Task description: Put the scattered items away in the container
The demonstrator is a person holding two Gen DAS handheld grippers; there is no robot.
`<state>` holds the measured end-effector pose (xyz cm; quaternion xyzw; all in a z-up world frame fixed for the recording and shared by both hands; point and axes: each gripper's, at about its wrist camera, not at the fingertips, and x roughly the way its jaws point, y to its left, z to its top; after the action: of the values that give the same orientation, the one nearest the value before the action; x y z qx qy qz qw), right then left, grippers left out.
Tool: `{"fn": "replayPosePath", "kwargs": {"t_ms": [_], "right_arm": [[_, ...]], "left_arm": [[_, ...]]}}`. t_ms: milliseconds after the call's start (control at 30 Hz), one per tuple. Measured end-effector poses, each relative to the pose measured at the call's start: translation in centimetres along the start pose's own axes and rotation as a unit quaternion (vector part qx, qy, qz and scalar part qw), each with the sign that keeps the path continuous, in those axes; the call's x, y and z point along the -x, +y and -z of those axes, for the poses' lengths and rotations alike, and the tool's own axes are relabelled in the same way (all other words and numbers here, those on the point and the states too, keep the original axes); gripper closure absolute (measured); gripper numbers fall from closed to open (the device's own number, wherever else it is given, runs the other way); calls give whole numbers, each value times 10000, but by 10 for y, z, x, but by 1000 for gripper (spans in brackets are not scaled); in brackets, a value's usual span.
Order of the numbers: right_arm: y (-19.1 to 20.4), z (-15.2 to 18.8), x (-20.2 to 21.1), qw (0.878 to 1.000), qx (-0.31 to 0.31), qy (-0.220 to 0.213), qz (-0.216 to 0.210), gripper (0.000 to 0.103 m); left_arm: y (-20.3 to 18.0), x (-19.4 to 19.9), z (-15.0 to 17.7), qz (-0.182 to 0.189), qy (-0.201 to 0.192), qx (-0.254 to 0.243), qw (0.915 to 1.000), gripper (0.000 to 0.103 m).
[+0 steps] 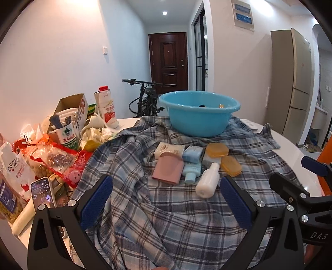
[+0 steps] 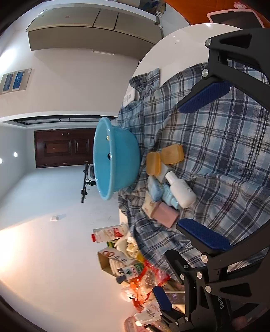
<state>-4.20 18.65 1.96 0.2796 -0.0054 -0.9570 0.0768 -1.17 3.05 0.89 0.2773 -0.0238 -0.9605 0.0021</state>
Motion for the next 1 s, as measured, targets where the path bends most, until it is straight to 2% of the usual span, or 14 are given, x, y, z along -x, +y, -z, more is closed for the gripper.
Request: {"fn": "replayPosePath", "kwargs": {"t_ms": [600,1000], "right_arm": [[10,0,-12,9998,164,76,29,0],[-6,3,-16,9997,10,122,205,0]], "left_arm": [[10,-11,-1,60,103,80,9999,0],[11,-14,3,33,133,50,9999,0]]}}
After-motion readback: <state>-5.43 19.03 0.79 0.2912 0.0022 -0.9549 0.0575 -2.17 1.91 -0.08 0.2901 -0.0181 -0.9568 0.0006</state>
